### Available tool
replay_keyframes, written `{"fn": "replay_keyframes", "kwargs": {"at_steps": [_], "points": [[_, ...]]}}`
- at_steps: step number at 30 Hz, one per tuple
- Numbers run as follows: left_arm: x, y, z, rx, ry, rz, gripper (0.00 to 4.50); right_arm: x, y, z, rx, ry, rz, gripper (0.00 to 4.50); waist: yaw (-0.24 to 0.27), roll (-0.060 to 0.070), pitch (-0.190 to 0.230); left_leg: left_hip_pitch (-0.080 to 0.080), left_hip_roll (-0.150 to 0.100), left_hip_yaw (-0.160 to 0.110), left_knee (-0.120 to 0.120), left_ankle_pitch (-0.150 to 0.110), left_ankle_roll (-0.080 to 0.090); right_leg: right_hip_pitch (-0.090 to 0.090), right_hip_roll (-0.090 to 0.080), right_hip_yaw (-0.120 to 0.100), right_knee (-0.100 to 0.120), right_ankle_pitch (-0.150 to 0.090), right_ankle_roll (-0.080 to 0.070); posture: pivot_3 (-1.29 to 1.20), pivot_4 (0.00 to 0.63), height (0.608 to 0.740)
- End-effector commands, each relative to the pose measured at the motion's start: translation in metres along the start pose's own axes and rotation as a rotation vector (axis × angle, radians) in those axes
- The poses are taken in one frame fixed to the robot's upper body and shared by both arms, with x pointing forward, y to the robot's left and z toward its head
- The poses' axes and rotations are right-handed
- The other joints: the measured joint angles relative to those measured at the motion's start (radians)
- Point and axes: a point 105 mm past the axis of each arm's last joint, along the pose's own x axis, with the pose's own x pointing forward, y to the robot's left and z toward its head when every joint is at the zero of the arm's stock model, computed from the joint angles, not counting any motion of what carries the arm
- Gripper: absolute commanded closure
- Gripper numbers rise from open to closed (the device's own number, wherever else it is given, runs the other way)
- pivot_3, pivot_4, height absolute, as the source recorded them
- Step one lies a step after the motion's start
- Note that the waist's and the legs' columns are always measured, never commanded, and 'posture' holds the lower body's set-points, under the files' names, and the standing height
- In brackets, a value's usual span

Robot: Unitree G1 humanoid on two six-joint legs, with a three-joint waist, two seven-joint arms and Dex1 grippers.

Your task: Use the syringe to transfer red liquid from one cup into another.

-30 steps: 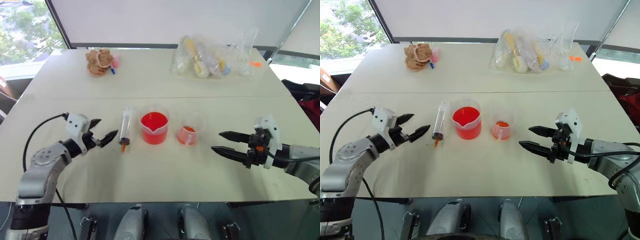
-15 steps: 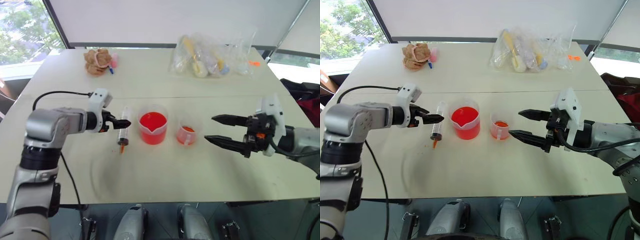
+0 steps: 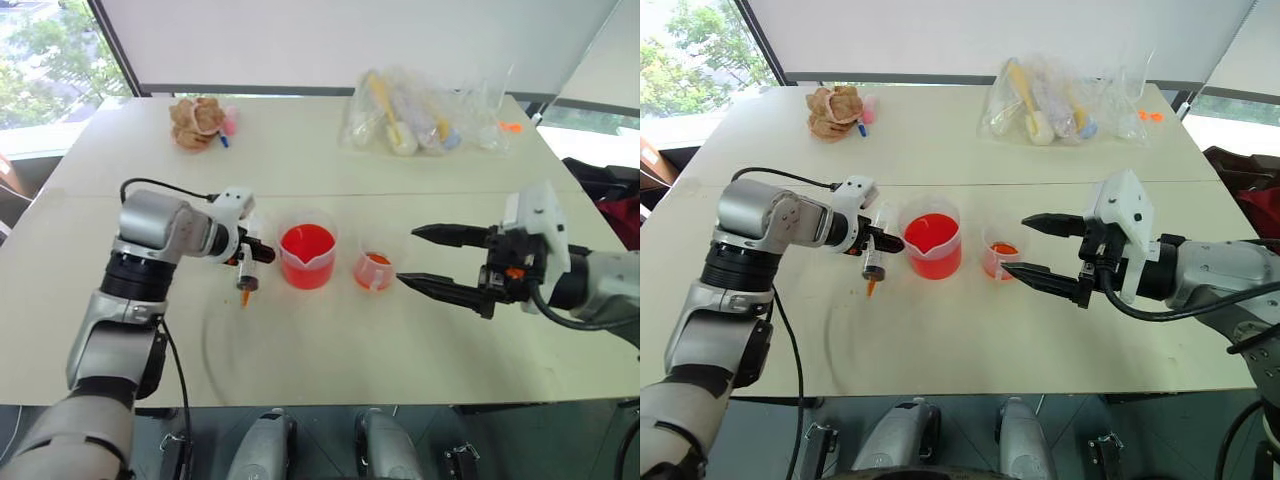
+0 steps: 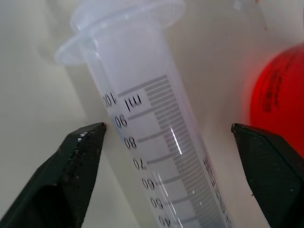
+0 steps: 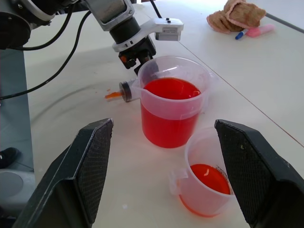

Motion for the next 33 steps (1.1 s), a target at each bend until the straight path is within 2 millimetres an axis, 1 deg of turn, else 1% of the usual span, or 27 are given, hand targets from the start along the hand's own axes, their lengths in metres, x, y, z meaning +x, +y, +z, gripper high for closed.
{"fn": "replay_keyframes", "kwargs": {"at_steps": [1, 2, 3, 4, 7, 9, 10, 12, 14, 16, 17, 18, 21, 22, 23, 24, 25, 27, 30, 33], "points": [[0.001, 0.007, 0.004, -0.017, -0.020, 0.042, 2.26, -0.001, 0.003, 0.005, -0.035, -0.009, 0.004, 0.92, 0.000, 0.000, 0.000, 0.000, 0.000, 0.000, 0.000, 0.000, 0.000, 0.000, 0.000, 0.000, 0.000, 0.000, 0.000, 0.00, 0.150, 0.740], [0.001, 0.007, 0.004, -0.024, -0.022, 0.044, 2.72, -0.001, 0.003, 0.005, -0.035, -0.007, 0.002, 0.92, 0.000, 0.000, 0.000, 0.000, 0.000, 0.000, 0.000, 0.000, 0.000, 0.000, 0.000, 0.000, 0.000, 0.000, 0.000, 0.00, 0.150, 0.740], [0.002, 0.007, 0.004, -0.028, -0.023, 0.046, 3.00, -0.001, 0.002, 0.005, -0.035, -0.007, 0.001, 0.92, 0.001, 0.000, 0.000, 0.000, 0.000, 0.000, 0.000, 0.000, 0.000, 0.000, 0.000, 0.000, 0.000, 0.000, 0.000, 0.00, 0.150, 0.740], [0.002, 0.007, 0.005, -0.029, -0.024, 0.048, 3.10, -0.001, 0.002, 0.005, -0.034, -0.006, 0.001, 0.92, 0.001, 0.000, 0.000, 0.000, 0.000, 0.000, 0.000, 0.000, 0.000, 0.000, 0.000, 0.000, 0.000, 0.000, 0.000, 0.00, 0.150, 0.740], [0.002, 0.008, 0.007, -0.007, -0.046, 0.054, 3.10, -0.001, 0.002, 0.003, -0.031, -0.002, 0.001, 0.92, 0.001, 0.000, 0.000, 0.001, 0.000, 0.000, 0.000, 0.001, -0.001, 0.001, 0.000, 0.000, 0.001, 0.000, 0.000, 0.00, 0.150, 0.740], [-0.004, 0.003, 0.012, 0.007, -0.083, 0.000, 3.10, -0.002, 0.001, 0.001, -0.024, 0.001, -0.002, 0.92, 0.000, 0.000, 0.000, 0.001, 0.000, 0.000, 0.000, 0.001, -0.001, 0.001, 0.000, 0.000, 0.001, 0.000, 0.000, 0.00, 0.150, 0.740], [-0.009, 0.004, 0.016, 0.001, -0.106, -0.014, 3.10, -0.003, 0.000, 0.001, -0.017, -0.002, -0.006, 0.92, 0.000, 0.000, 0.000, 0.001, 0.000, 0.000, 0.000, 0.001, -0.002, 0.001, 0.000, 0.000, 0.001, 0.001, 0.000, 0.00, 0.150, 0.740], [-0.031, 0.011, 0.036, -0.007, -0.237, -0.046, 3.10, -0.008, -0.002, 0.002, 0.006, -0.021, -0.017, 0.92, 0.000, -0.001, 0.000, 0.001, 0.000, -0.001, 0.000, 0.001, -0.002, 0.000, 0.000, 0.000, 0.001, 0.001, 0.000, 0.00, 0.150, 0.740], [-0.063, 0.014, 0.063, 0.037, -0.430, -0.091, 3.10, -0.012, -0.007, 0.006, 0.027, -0.063, -0.036, 0.92, -0.004, -0.001, 0.001, -0.001, 0.000, -0.001, 0.000, 0.001, -0.002, -0.002, 0.000, 0.000, 0.001, 0.001, 0.000, 0.00, 0.150, 0.740], [-0.096, 0.003, 0.091, 0.116, -0.688, -0.166, 3.10, -0.015, -0.015, 0.013, 0.032, -0.115, -0.066, 0.92, -0.002, -0.001, 0.001, -0.002, 0.000, 0.000, 0.000, 0.004, -0.007, -0.003, 0.000, 0.001, 0.001, 0.001, 0.000, 0.00, 0.150, 0.740], [-0.112, 0.000, 0.103, 0.162, -0.836, -0.151, 3.10, -0.016, -0.022, 0.017, 0.024, -0.142, -0.100, 0.92, 0.000, -0.001, 0.001, -0.002, 0.000, 0.000, 0.000, 0.004, -0.007, -0.003, 0.000, 0.001, 0.001, 0.001, 0.000, 0.00, 0.150, 0.740], [-0.121, -0.004, 0.110, 0.190, -0.934, -0.149, 3.10, -0.016, -0.028, 0.022, 0.005, -0.165, -0.127, 0.92, 0.002, -0.001, 0.001, -0.002, 0.000, 0.000, 0.000, 0.004, -0.007, -0.003, -0.001, 0.001, 0.001, 0.001, 0.000, 0.00, 0.150, 0.740], [-0.127, -0.016, 0.115, 0.207, -1.054, -0.183, 3.10, -0.016, -0.043, 0.036, -0.053, -0.227, -0.207, 0.92, 0.005, -0.001, 0.001, -0.002, -0.002, 0.001, 0.000, 0.004, -0.008, -0.001, -0.004, 0.000, -0.001, 0.001, 0.000, 0.00, 0.150, 0.740], [-0.132, -0.022, 0.119, 0.210, -1.120, -0.199, 3.10, -0.016, -0.046, 0.040, -0.080, -0.227, -0.225, 0.92, 0.004, -0.001, 0.001, -0.002, -0.002, 0.001, 0.000, 0.004, -0.008, -0.001, -0.004, 0.000, -0.001, 0.001, 0.000, 0.00, 0.150, 0.740], [-0.138, -0.032, 0.121, 0.224, -1.188, -0.233, 3.10, -0.015, -0.050, 0.045, -0.116, -0.229, -0.251, 0.92, 0.003, -0.001, 0.001, -0.002, -0.003, 0.001, 0.000, 0.004, -0.008, -0.001, -0.004, 0.000, -0.001, 0.001, 0.000, 0.00, 0.150, 0.740], [-0.142, -0.045, 0.121, 0.259, -1.238, -0.269, 3.10, -0.014, -0.055, 0.052, -0.140, -0.245, -0.278, 0.92, 0.002, -0.001, 0.001, -0.002, -0.003, 0.001, 0.000, 0.004, -0.007, -0.001, -0.004, 0.000, -0.001, 0.001, 0.000, 0.00, 0.150, 0.740], [-0.144, -0.053, 0.119, 0.283, -1.270, -0.293, 3.10, -0.013, -0.058, 0.057, -0.155, -0.259, -0.297, 0.92, 0.001, -0.002, 0.001, -0.002, -0.003, 0.001, 0.000, 0.004, -0.007, -0.001, -0.004, 0.000, -0.001, 0.001, 0.000, 0.00, 0.150, 0.740], [-0.142, -0.068, 0.115, 0.321, -1.311, -0.325, 3.10, -0.009, -0.059, 0.070, -0.182, -0.303, -0.312, 0.92, -0.001, -0.002, 0.001, -0.002, -0.003, 0.001, 0.000, 0.004, -0.007, -0.003, -0.004, 0.000, 0.000, 0.001, 0.001, 0.00, 0.150, 0.740], [-0.132, -0.093, 0.106, 0.363, -1.301, -0.411, 3.10, 0.004, -0.054, 0.099, -0.263, -0.384, -0.314, 0.92, -0.006, -0.001, 0.001, -0.002, -0.002, 0.002, -0.001, 0.004, -0.007, -0.003, -0.003, 0.001, 0.000, 0.001, 0.001, 0.00, 0.150, 0.740], [-0.133, -0.104, 0.103, 0.358, -1.303, -0.454, 3.10, 0.018, -0.053, 0.113, -0.318, -0.406, -0.326, 0.92, -0.006, -0.001, 0.001, -0.002, -0.001, 0.002, -0.001, 0.004, -0.007, -0.004, -0.002, 0.001, 0.001, 0.001, 0.001, 0.00, 0.150, 0.740]]}}
